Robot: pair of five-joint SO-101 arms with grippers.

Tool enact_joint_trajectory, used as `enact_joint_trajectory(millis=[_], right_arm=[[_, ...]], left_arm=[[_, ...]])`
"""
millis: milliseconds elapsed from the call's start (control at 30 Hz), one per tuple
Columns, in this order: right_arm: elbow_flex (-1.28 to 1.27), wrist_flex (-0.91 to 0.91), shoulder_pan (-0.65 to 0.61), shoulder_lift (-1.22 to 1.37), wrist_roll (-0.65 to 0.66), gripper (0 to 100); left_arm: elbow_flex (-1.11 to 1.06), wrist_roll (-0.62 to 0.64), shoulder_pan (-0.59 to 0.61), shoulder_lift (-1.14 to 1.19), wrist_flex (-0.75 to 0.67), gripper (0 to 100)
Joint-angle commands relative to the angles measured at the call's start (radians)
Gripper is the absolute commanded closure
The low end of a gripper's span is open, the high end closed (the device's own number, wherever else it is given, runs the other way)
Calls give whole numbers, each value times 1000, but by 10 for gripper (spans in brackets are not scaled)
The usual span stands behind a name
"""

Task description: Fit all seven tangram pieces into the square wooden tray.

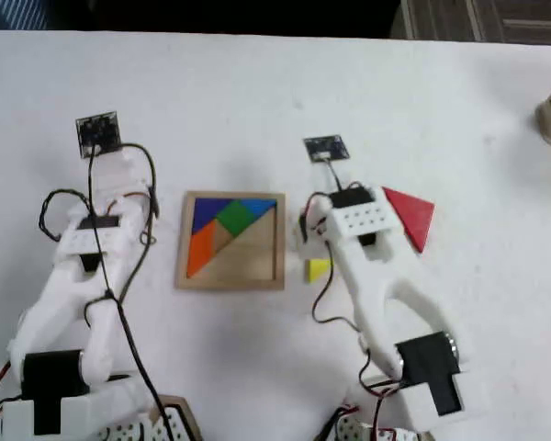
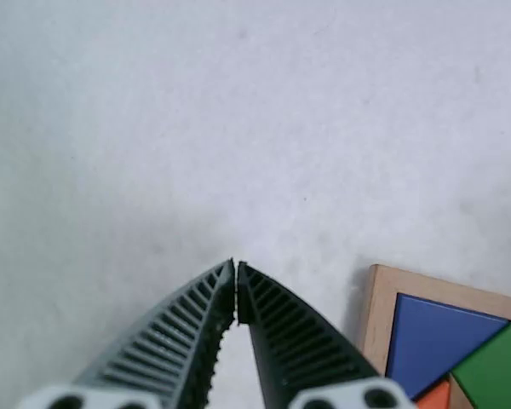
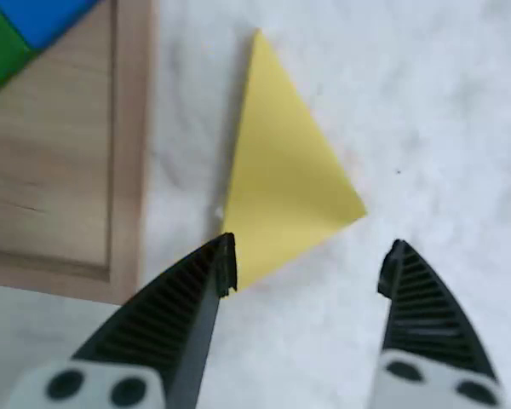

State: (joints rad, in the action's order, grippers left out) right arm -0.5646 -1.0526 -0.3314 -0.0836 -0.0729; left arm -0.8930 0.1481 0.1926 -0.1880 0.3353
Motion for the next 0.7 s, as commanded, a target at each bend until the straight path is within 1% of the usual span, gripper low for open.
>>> enact_joint_trajectory(millis=[0,133,267,567,667], right_arm=[[3,47,-30,-45,-57,704],[0,90,10,-39,-72,702],[11,94,51,33,-72,702],[92,47,44,182,-64,704],[123,21,19,209,-63,704]], left_arm=[[6,-9,7,-4,-17,976],[5,-9,7,-4,-17,976],[5,-9,7,-4,-17,976],[5,-9,7,-4,-17,975],[5,-9,7,-4,-17,975]])
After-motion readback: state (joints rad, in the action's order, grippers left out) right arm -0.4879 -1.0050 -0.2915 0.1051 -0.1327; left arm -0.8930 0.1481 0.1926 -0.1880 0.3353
